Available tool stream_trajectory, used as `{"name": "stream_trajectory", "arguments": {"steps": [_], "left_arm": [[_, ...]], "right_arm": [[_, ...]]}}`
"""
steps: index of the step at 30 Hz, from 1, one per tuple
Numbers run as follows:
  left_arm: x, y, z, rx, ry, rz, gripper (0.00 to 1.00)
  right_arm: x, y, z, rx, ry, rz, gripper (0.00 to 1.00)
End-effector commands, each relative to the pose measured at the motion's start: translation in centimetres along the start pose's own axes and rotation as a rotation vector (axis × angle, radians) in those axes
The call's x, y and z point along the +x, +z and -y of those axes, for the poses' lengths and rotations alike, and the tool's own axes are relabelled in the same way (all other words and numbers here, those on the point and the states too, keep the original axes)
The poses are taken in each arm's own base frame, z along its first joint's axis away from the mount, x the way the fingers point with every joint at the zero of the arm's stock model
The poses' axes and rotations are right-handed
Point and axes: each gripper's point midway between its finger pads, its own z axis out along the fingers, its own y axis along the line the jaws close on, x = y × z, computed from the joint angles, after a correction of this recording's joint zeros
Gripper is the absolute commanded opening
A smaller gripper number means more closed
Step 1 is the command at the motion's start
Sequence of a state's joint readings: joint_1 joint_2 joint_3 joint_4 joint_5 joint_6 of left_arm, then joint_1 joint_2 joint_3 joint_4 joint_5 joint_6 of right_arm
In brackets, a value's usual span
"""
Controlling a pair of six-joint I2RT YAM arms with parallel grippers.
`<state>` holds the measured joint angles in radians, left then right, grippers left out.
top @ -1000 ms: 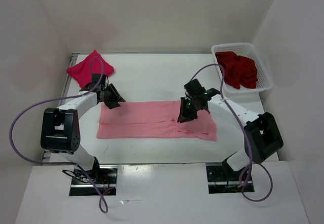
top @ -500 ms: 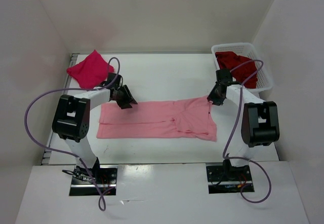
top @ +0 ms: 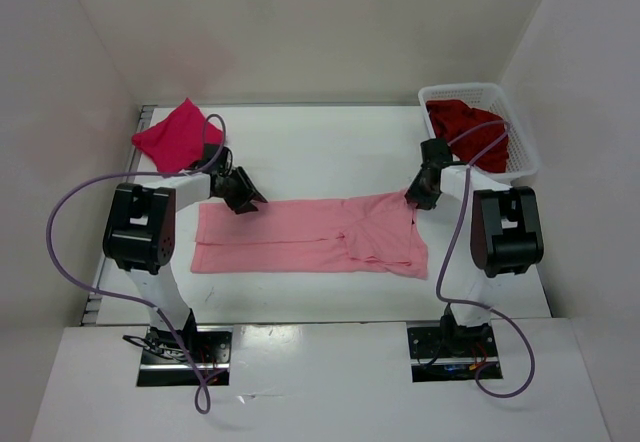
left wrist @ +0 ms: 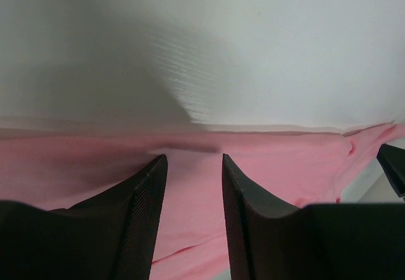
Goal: Fold and stack the t-shirts
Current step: Fold the other side of the tshirt into a rectangle
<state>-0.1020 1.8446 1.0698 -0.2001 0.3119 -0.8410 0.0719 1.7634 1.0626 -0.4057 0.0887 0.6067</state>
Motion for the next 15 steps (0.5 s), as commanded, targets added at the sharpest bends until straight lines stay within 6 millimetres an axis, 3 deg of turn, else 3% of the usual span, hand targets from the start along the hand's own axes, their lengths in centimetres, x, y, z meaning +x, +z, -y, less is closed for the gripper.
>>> {"name": "stream_trajectory", "arguments": {"steps": [1, 3, 9, 15], "left_arm": [[-0.5, 0.5, -2.2, -0.054, -0.019, 0.018, 0.48], [-0.8, 0.3, -1.8, -0.042, -0.013, 0.03, 0.48], [-0.9, 0.5, -2.4, -0.051, -0.015, 0.028, 0.48], [-2.3, 0.2, -3.9, -0.072, -0.048, 0.053, 0.48]], "right_arm": [[-1.6, -1.7, -2.4, -0.08, -0.003, 0.071, 0.39], [-1.6, -2.6, -3.3, -0.124, -0.009, 0.082, 0.42], [0.0, -0.6, -2.6, -0.084, -0.016, 0.011, 0.39], [-0.1, 0.0, -2.0, -0.053, -0.016, 0.027, 0.38]]}}
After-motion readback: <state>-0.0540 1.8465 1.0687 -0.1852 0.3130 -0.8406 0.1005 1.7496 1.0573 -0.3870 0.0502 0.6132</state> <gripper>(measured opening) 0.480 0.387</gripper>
